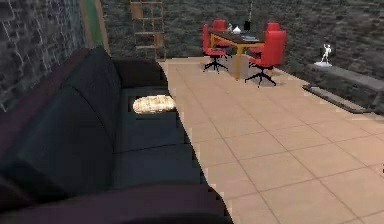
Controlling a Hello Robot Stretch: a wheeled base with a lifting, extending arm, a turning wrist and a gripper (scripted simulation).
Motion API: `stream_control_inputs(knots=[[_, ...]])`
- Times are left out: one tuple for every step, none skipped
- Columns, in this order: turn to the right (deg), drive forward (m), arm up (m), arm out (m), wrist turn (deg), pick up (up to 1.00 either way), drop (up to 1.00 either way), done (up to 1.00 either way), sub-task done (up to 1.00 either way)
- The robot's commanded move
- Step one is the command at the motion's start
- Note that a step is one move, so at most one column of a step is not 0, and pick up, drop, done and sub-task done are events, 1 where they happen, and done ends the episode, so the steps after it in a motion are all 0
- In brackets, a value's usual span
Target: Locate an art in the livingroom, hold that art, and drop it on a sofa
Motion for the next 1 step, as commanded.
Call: stream_control_inputs(knots=[[30.0,0.0,0.0,0.0,0.0,0.0,0.0,0.0,0.0]])
